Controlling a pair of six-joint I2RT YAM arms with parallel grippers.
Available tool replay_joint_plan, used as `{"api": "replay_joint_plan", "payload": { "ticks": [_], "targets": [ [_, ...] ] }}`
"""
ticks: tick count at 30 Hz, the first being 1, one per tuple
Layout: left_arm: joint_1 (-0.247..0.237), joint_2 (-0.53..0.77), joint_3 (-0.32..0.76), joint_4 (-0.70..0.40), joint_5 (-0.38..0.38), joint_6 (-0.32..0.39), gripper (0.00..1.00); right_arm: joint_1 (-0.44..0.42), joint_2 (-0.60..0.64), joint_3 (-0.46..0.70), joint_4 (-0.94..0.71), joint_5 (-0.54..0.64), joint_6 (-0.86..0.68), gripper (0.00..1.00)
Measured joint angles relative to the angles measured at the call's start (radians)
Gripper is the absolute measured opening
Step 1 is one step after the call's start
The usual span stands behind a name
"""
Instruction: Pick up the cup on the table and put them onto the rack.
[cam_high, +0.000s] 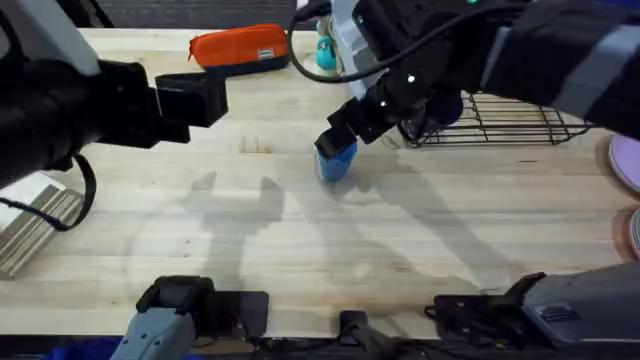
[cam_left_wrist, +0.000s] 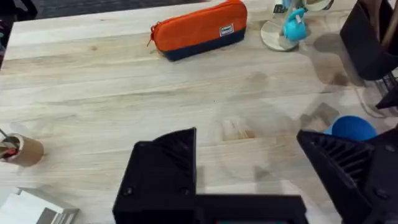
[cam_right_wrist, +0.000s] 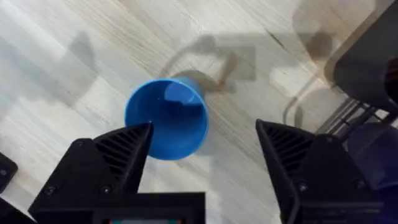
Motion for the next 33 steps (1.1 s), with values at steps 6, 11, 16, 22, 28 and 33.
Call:
{"api": "replay_joint_plan", "payload": {
  "ticks": [6,11,16,22,28,33],
  "targets": [
    [0.000,0.000,0.000,0.000,0.000,0.000,0.993,0.000,0.040,0.000,0.000,0.000,0.000,0.986],
    [0.000,0.000,0.000,0.000,0.000,0.000,0.993,-0.001,0.061,0.000,-0.001,0.000,0.000,0.768],
    [0.000,0.000,0.000,-0.004,0.000,0.000,0.993,-0.001,0.061,0.000,-0.001,0.000,0.001,0.364],
    [0.000,0.000,0.000,-0.004,0.000,0.000,0.993,-0.001,0.060,0.000,-0.005,-0.003,0.007,0.033],
    [0.000,0.000,0.000,-0.004,0.000,0.000,0.993,-0.002,0.017,0.040,-0.113,-0.003,0.007,0.031],
    [0.000,0.000,0.000,-0.004,0.000,0.000,0.993,-0.011,-0.085,0.165,-0.195,-0.003,0.007,0.030]
  ]
}}
